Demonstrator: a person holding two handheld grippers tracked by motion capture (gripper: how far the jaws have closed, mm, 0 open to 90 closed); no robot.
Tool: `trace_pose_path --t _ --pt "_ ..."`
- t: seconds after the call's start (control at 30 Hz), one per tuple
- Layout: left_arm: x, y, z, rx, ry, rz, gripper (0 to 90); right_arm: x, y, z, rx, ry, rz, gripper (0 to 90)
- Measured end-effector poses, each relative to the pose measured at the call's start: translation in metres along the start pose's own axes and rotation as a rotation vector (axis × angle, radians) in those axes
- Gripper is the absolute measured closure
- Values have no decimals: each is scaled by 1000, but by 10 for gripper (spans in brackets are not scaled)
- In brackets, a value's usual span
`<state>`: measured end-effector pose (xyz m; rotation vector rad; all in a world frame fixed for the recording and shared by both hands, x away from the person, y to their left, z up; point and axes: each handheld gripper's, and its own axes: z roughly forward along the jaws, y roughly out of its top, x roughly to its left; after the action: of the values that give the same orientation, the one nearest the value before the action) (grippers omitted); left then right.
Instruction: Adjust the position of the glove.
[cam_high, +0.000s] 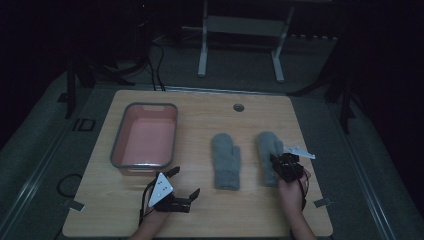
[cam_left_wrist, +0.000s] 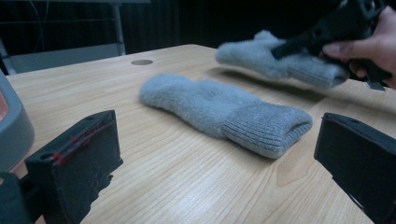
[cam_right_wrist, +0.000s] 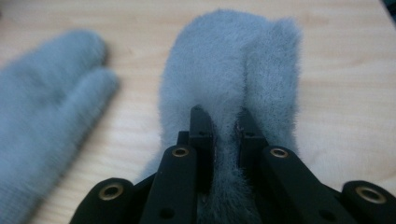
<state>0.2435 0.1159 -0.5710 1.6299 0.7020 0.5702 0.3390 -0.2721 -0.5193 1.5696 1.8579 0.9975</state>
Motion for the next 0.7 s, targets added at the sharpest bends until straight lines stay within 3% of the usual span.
trace_pose_path --t 0.13,0.17,0.33,0.53,0.7 --pt "0 0 0 0 0 0 7 10 10 -5 -21 5 13 816" --pt "0 0 0 0 0 1 7 20 17 -8 -38 7 14 815" --pt "0 0 0 0 0 -1 7 44 29 -13 -57 46 29 816" --pt "0 0 0 -1 0 -1 7 75 37 -18 -56 99 91 816" --pt "0 0 0 -1 -2 -2 7 103 36 -13 -34 122 80 815"
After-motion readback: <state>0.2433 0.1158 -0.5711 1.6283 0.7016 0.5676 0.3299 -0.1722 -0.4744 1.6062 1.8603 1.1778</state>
